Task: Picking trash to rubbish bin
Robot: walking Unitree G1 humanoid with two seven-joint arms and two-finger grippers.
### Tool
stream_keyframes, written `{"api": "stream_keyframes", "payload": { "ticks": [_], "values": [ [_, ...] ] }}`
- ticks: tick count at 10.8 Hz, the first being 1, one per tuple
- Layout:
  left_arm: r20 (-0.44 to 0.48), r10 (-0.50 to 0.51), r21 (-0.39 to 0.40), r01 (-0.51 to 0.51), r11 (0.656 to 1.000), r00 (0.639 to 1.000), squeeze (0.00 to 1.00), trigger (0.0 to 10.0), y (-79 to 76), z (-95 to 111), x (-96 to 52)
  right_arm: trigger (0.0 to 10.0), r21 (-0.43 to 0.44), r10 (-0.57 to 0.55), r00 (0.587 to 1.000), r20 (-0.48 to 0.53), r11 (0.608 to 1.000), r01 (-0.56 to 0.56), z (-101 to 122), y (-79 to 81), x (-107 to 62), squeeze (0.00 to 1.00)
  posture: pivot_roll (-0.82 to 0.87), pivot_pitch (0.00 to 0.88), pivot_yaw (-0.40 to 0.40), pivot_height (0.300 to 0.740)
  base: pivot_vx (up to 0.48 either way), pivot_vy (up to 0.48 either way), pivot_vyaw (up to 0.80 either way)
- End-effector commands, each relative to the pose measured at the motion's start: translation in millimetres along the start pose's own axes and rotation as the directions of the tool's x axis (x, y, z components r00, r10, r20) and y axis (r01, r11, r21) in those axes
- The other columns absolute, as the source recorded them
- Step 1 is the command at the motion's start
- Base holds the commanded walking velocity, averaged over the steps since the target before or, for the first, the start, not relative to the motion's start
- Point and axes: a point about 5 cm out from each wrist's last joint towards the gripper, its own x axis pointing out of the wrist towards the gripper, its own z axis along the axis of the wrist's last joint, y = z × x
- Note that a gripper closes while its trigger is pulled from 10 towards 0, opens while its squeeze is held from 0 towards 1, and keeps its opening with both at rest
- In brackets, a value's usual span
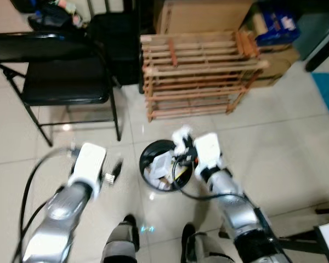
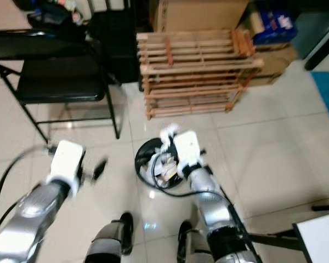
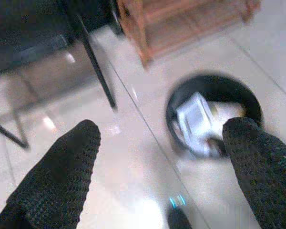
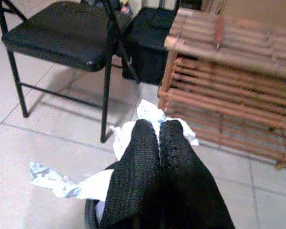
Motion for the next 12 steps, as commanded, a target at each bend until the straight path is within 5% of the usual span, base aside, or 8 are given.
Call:
{"api": "stream_keyframes", "payload": {
  "ticks": [1,7,12],
  "values": [
    [-0.032,-0.065,-0.02,0.064,0.998,0.997,0.0,10.0,-6.9,-3,-6.9,10.0,0.01,0.001,1.0,-0.031,1.0,0.0,-12,3.2,-4.7,0.0,0.37,0.403,-0.047,0.74,0.0,0.0,0.0],
    [-0.196,-0.218,-0.067,0.209,0.976,0.956,0.0,10.0,-8.1,-10,-30.8,10.0,0.065,0.027,0.983,-0.181,0.998,-0.016,-61,23.3,-16.1,0.0,0.4,0.461,-0.003,0.74,0.0,0.0,0.0],
    [-0.237,-0.232,-0.046,0.227,0.973,0.943,0.0,10.0,-2.0,-11,-36.5,10.0,0.088,0.013,0.992,-0.127,0.996,-0.002,-43,24.1,9.3,0.0,0.44,0.458,0.014,0.74,0.0,0.0,0.0]
  ]
}}
